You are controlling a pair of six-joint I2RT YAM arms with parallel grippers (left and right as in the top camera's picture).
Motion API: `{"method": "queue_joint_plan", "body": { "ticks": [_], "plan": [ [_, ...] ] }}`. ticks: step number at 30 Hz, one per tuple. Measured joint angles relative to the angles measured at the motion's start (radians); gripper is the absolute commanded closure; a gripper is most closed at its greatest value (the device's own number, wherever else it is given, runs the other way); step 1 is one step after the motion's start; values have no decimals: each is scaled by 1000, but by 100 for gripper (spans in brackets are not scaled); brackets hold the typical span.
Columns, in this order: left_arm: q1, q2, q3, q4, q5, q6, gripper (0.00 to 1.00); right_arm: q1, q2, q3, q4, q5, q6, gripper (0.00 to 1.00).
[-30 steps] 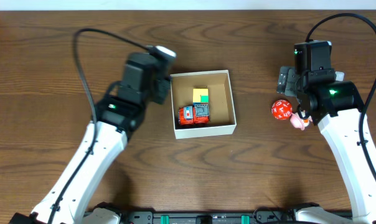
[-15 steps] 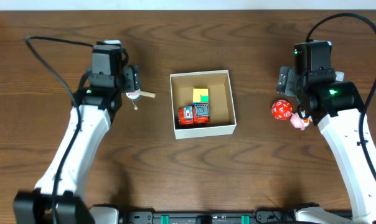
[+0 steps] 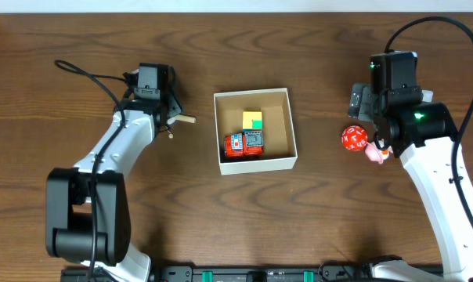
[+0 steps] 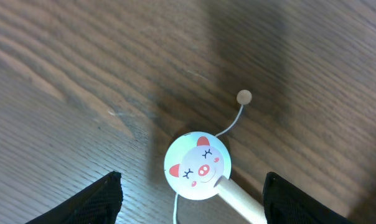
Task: Pack container
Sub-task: 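Move the left gripper back and grasp the pig-face stick toy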
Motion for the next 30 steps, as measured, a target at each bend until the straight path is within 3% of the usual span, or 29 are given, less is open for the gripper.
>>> {"method": "queue_joint_plan", "body": {
  "ticks": [13, 18, 22, 30],
  "plan": [
    [-2, 18, 0, 11, 52, -377, 28, 0, 0, 0, 0, 0, 0, 1],
    [-23, 42, 0, 23, 73, -425, 29, 0, 0, 0, 0, 0, 0, 1],
    [-55, 45, 0, 23, 84, -441, 37, 0, 0, 0, 0, 0, 0, 1],
    [-105, 45, 0, 3, 90, -457, 39, 0, 0, 0, 0, 0, 0, 1]
  ]
}}
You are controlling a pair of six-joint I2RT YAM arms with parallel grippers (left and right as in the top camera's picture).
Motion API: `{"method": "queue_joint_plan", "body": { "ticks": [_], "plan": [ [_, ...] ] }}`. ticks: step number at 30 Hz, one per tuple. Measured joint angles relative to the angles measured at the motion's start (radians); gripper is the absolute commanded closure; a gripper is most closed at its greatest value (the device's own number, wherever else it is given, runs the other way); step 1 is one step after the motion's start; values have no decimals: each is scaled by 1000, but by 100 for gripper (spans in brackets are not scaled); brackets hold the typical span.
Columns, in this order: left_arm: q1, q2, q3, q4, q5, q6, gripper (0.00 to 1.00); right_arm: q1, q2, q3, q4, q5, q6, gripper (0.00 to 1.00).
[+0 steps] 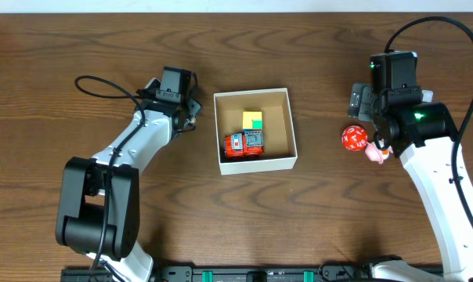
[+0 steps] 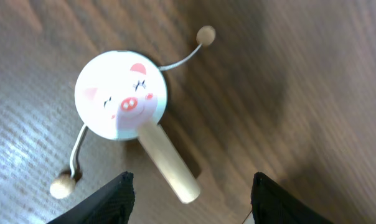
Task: Pack container
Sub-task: 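Move the left gripper back and grasp the pig-face stick toy, then carry the pig stick toy over the box and lower it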
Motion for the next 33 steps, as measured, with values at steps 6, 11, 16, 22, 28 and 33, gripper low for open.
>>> {"method": "queue_joint_plan", "body": {
  "ticks": [6, 11, 16, 22, 28, 33],
  "plan": [
    [0, 0, 0, -29, 0, -32, 39, 0, 0, 0, 0, 0, 0, 1],
    [0, 0, 0, -34, 0, -37, 39, 0, 0, 0, 0, 0, 0, 1],
    [0, 13, 0, -35, 0, -60, 39, 0, 0, 0, 0, 0, 0, 1],
    [0, 81, 0, -32, -1, -75, 39, 0, 0, 0, 0, 0, 0, 1],
    [0, 85, 1, -17, 0, -88, 54, 0, 0, 0, 0, 0, 0, 1],
    [0, 89, 1, -19, 1, -85, 68, 0, 0, 0, 0, 0, 0, 1]
  ]
}}
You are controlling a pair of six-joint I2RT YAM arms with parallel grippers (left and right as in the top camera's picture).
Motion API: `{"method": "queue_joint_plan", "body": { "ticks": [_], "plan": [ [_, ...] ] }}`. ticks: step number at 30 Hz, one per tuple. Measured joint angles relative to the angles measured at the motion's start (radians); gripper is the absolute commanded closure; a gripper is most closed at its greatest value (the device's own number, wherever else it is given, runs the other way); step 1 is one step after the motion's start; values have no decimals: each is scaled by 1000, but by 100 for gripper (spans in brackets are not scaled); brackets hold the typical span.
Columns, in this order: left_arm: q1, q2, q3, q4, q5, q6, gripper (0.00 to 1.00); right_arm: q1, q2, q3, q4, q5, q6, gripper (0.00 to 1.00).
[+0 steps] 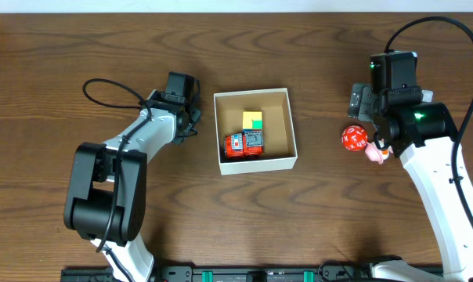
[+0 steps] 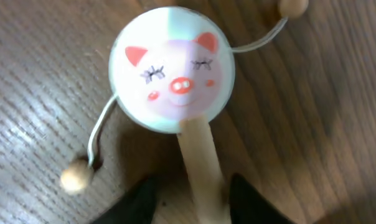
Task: Pack container
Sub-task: 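Carry the pig stick toy over the box and lower it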
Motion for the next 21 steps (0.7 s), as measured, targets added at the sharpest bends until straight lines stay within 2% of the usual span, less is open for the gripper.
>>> {"method": "queue_joint_plan", "body": {
  "ticks": [5, 13, 16, 21],
  "plan": [
    [0, 2, 0, -8, -1, -2, 75, 0, 0, 0, 0, 0, 0, 1],
    [1, 0, 0, -42, -1, 1, 77, 0, 0, 0, 0, 0, 0, 1],
    [7, -5, 0, -75, -1, 2, 85, 0, 0, 0, 0, 0, 0, 1],
    [32, -22, 0, -127, -1, 5, 86, 0, 0, 0, 0, 0, 0, 1]
  ]
}}
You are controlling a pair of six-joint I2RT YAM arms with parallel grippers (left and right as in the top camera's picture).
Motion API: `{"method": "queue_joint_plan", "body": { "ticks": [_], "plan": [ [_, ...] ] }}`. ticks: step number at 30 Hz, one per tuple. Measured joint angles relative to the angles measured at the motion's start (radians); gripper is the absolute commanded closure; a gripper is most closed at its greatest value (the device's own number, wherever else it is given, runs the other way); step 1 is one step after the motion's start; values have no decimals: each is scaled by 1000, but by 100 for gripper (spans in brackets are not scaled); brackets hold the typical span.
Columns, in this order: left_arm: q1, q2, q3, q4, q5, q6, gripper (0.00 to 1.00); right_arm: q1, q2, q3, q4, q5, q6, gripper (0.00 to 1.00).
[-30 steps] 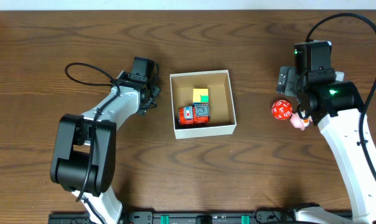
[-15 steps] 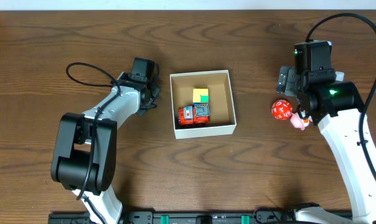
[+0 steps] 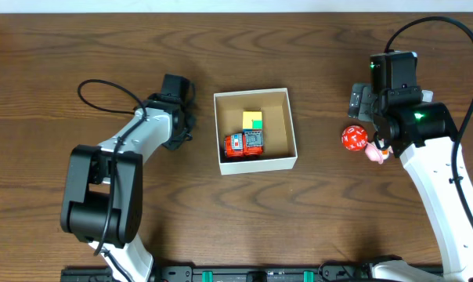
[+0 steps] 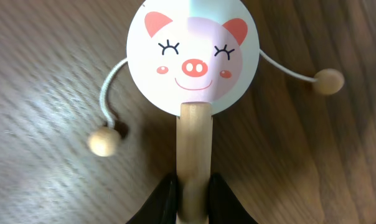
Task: Pack container
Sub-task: 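Carry the pig stick toy over the box and lower it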
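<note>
A pig-face rattle drum [image 4: 193,59] with a wooden handle [image 4: 192,146] and two beads on strings lies on the table left of the white box [image 3: 283,163]. My left gripper [image 4: 192,198] is shut on the handle's lower end; in the overhead view the gripper [image 3: 176,125] hides the drum. The box holds a red toy car [image 3: 243,144] and a yellow-green block [image 3: 253,119]. My right gripper [image 3: 376,139] hangs over a red die [image 3: 353,139] and a pink toy [image 3: 375,153]; whether it is open or shut is hidden.
Dark wooden table [image 3: 315,219] all round. The left arm's black cable [image 3: 103,84] loops over the table at the left. A black rail with green clips [image 3: 260,274] runs along the front edge.
My left gripper's fingers, slightly apart beside the handle before, are now pressed against the drum's handle. The drum sits straight in the wrist view. The right arm has not moved.
My left gripper stood wide open over the pig drum, farther left of the box. Then it was nearer the box, open with the handle between its fingers. Then the fingers were narrow around the handle, and now they grip it. The right arm stayed still.
</note>
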Motion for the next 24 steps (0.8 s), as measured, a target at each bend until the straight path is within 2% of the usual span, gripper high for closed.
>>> {"method": "queue_joint_plan", "body": {
  "ticks": [5, 13, 24],
  "plan": [
    [30, -49, 0, -7, 0, 75, 94, 0, 0, 0, 0, 0, 0, 1],
    [40, -134, 0, -15, 26, 257, 94, 0, 0, 0, 0, 0, 0, 1],
    [40, -267, 0, -11, 319, 491, 94, 0, 0, 0, 0, 0, 0, 1]
  ]
}}
